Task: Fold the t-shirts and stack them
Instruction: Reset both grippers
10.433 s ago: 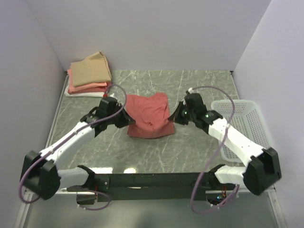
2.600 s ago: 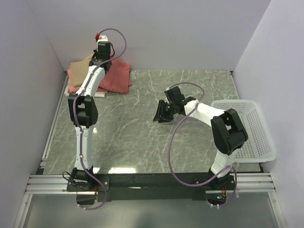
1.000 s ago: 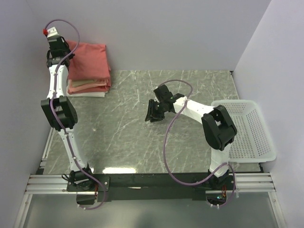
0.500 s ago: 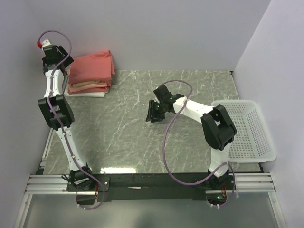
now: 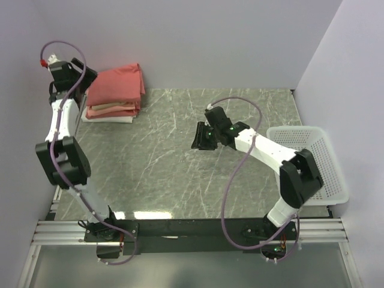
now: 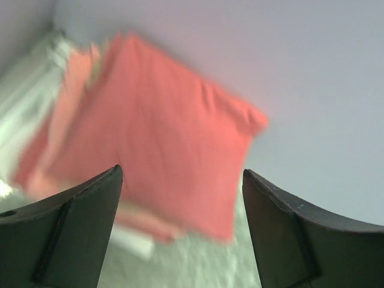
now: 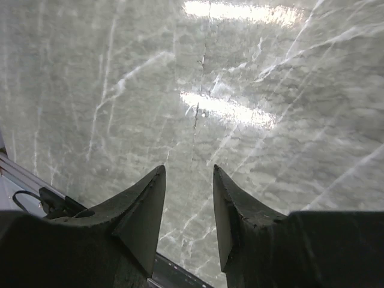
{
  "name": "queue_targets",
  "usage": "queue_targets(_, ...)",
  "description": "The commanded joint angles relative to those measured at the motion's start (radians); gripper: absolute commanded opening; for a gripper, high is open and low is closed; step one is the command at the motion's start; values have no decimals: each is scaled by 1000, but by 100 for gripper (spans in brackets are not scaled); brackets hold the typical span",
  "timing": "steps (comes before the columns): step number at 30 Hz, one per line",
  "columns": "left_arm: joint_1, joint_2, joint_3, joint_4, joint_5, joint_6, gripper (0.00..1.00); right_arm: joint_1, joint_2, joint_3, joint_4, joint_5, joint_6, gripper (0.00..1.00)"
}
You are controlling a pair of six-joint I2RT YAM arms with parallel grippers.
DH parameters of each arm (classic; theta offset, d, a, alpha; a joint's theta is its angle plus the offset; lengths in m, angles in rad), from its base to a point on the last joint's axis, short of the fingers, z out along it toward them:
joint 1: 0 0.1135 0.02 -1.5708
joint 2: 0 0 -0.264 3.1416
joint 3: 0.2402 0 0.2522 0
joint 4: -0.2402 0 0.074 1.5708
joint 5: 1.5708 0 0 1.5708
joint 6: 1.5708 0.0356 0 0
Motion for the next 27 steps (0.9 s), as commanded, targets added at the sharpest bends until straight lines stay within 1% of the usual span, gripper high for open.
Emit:
queue_targets(1, -61, -189, -192, 60, 26, -62, 86, -11, -123, -37, 29, 62, -16, 45)
queue_targets(2, -81, -265, -280, 40, 10, -59, 86, -15, -164, -59, 34, 69, -14, 45)
queue_targets(4, -142, -344, -379, 34, -25, -68, 86, -18, -213, -86, 44, 93, -11, 45)
queue_targets(5, -164, -425, -432, 49, -30, -76, 86, -19, -236, -111, 53, 104, -10, 45)
queue_targets(6, -213, -467, -533, 54, -37, -79, 87, -19, -283, -123, 57, 127, -10, 45)
queue_targets(7, -243, -502, -577, 53, -63, -79, 87, -19, -310, -137, 57, 139, -8, 45)
queue_targets(8, -276, -574, -655, 51, -80, -77, 87, -19, -334, -163, 58, 154, -8, 45)
queue_targets(9, -359, -608, -693, 59, -95, -71, 87, -19, -388, -178, 58, 171, -10, 45)
queue_targets(10, -404, -642, -727, 53, -147, -56, 87, -19, -419, -197, 63, 191, -8, 45)
queue_targets(11, -446, -700, -788, 45, -172, -51, 87, -19, -484, -238, 66, 226, -5, 45)
queue_targets(12, -525, -731, -824, 48, -189, -50, 87, -19, -521, -261, 70, 239, -2, 45)
queue_targets(13, -561, -761, -861, 54, -200, -51, 87, -21, -561, -287, 73, 271, 1, 45)
queue_targets(14, -593, -821, -928, 56, -223, -56, 87, -19, -641, -344, 83, 288, 5, 45)
queue_targets(15, -647, -850, -956, 49, -232, -64, 88, -19, -685, -373, 86, 309, 18, 44)
queue_targets(16, -667, -878, -980, 48, -237, -80, 88, -19, -728, -401, 87, 323, 25, 44)
queue_targets(17, -685, -927, -1020, 45, -240, -88, 88, -19, -809, -451, 86, 354, 33, 44)
queue_targets(19, -750, -964, -1039, 11, -269, -88, 88, -21, -883, -493, 78, 375, 47, 44)
queue_targets(20, -792, -987, -1045, -3, -298, -87, 89, -21, -947, -525, 63, 400, 51, 44)
queue_targets(24, -868, -1013, -1057, -55, -358, -77, 89, -19, -1075, -588, 44, 447, 53, 44)
queue_targets(27, -882, -1044, -1066, -55, -366, -85, 89, -19, -1117, -610, 47, 451, 47, 44)
